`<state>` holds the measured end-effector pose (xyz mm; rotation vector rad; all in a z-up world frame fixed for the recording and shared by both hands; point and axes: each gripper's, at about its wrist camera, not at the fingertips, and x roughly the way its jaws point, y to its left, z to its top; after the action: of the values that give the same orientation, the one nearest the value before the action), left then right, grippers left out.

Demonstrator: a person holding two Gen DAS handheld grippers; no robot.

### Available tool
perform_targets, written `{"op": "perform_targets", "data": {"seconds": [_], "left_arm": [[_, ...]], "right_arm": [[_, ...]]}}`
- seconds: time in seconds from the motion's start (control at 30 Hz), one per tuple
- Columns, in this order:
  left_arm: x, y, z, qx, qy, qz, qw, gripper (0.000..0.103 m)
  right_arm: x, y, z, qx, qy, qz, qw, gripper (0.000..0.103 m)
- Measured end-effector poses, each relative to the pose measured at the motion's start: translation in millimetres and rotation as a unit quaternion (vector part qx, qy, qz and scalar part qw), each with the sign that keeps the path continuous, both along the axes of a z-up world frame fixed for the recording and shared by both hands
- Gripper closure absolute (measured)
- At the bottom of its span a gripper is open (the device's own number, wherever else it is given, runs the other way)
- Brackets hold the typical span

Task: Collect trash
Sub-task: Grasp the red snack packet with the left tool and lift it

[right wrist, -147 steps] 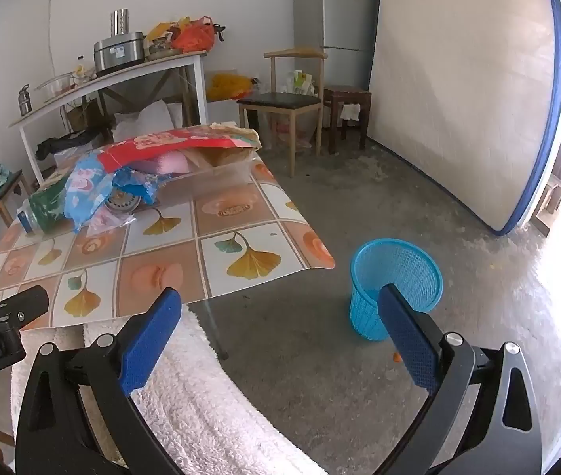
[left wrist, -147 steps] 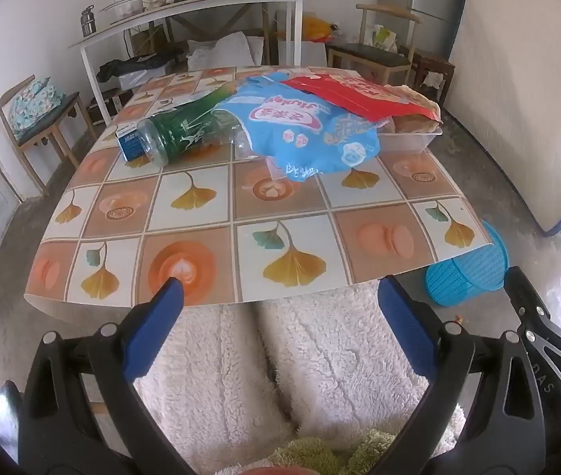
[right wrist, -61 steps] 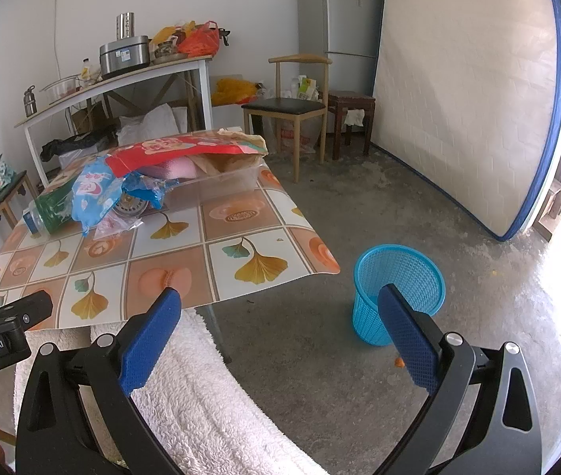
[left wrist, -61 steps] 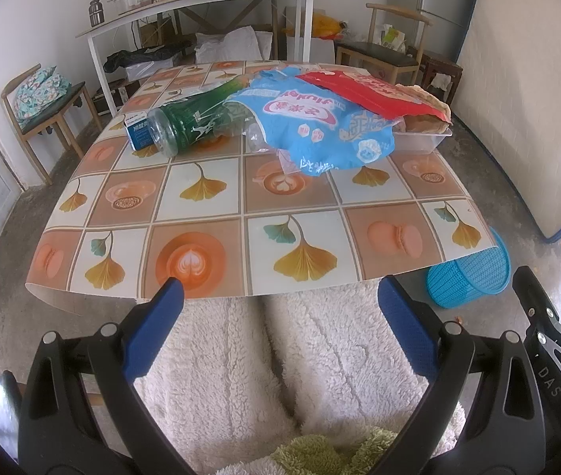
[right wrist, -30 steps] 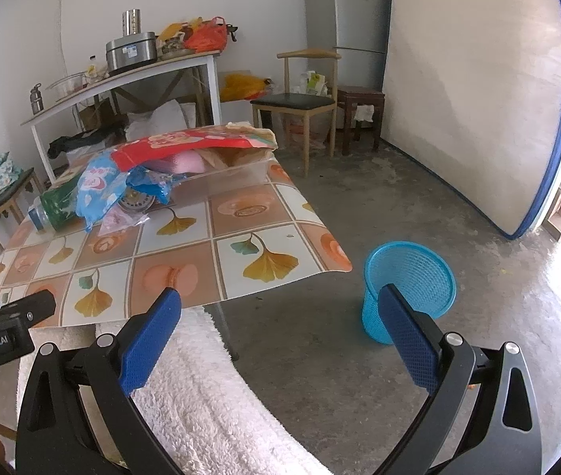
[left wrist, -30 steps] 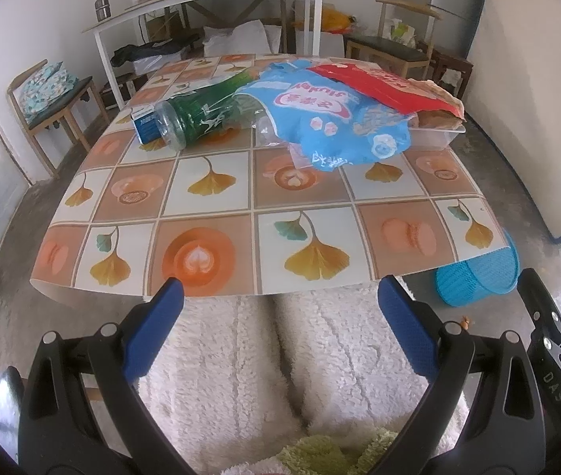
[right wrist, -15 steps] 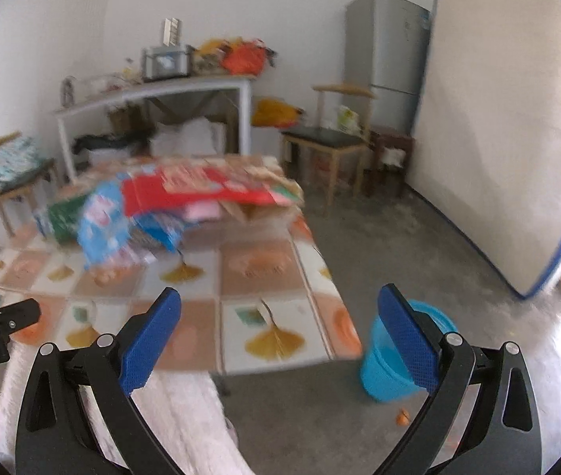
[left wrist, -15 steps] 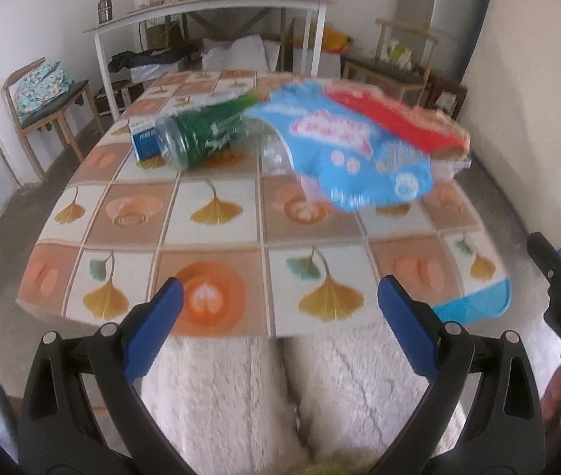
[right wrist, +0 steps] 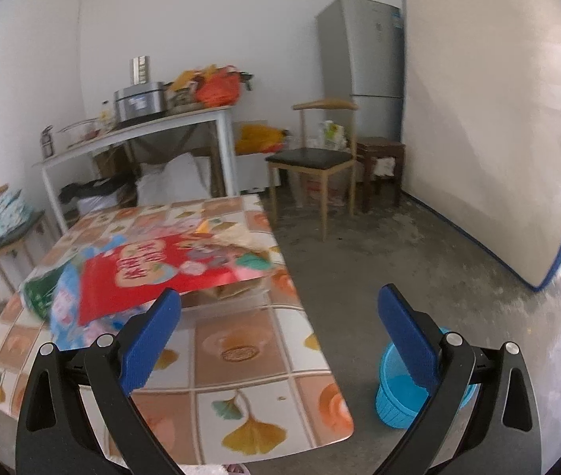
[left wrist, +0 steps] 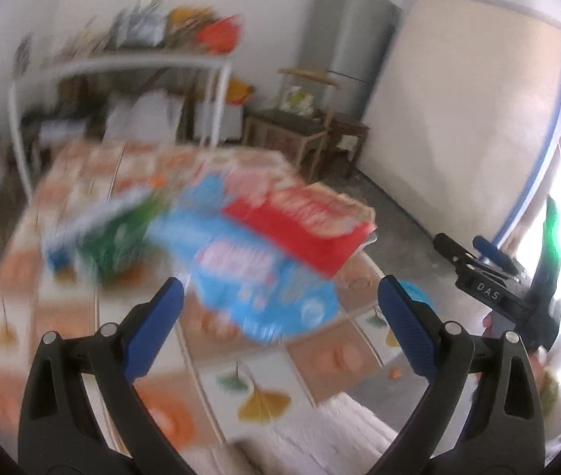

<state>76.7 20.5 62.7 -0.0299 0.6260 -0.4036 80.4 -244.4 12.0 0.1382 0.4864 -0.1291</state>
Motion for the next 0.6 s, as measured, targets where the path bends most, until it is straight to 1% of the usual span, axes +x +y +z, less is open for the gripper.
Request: {"op": "perform_targets", "data": {"seconds": [0.07, 0.1, 0.13, 0.2, 0.27, 0.3, 0.37, 0.4, 0.43, 0.47, 0.53, 0.57, 0.6], "left_arm": [[6, -27, 4, 0.055, -0.025, -0.028, 0.9978, 0.008], [10, -46, 5, 0.099, -0.041, -0.041, 0.9935, 0.008], [13, -64, 2, 0.146, -0.055, -0.050, 0.9865, 0.009], [19, -97, -6, 0.233, -0.086, -0.065, 0.9665, 0.009], [25, -118, -20, 0.293, -0.096, -0.080, 0.9479, 0.010], [29, -131, -30, 0.328, -0.101, -0.090, 0.9350, 0.013], [33, -147, -41, 0.365, -0.105, -0.105, 0.9189, 0.028], [38, -156, -50, 0.392, -0.108, -0.109, 0.9071, 0.030], [40, -161, -56, 0.407, -0.112, -0.111, 0.8999, 0.035], [43, -166, -63, 0.426, -0.117, -0.111, 0.8902, 0.037], [47, -176, -79, 0.472, -0.134, -0.109, 0.8643, 0.042], [48, -181, -84, 0.487, -0.139, -0.109, 0.8554, 0.046], [51, -185, -91, 0.505, -0.143, -0.107, 0.8444, 0.050]], "right_arm": [[1, -8, -6, 0.009, 0.005, -0.011, 1.000, 0.006], [0, -12, -11, 0.012, 0.008, -0.016, 1.000, 0.006], [0, -16, -15, 0.017, 0.013, -0.021, 1.000, 0.006], [1, -26, -23, 0.026, 0.022, -0.030, 0.999, 0.006], [2, -35, -33, 0.035, 0.033, -0.037, 0.998, 0.006], [3, -37, -37, 0.039, 0.037, -0.040, 0.998, 0.006], [4, -43, -45, 0.047, 0.043, -0.044, 0.997, 0.006], [6, -47, -49, 0.051, 0.047, -0.045, 0.997, 0.006], [7, -48, -52, 0.054, 0.050, -0.046, 0.996, 0.006], [8, -50, -56, 0.057, 0.053, -0.046, 0.996, 0.006], [9, -53, -61, 0.062, 0.056, -0.045, 0.995, 0.006], [9, -55, -63, 0.065, 0.058, -0.045, 0.995, 0.006], [10, -55, -65, 0.067, 0.060, -0.045, 0.995, 0.006]]}}
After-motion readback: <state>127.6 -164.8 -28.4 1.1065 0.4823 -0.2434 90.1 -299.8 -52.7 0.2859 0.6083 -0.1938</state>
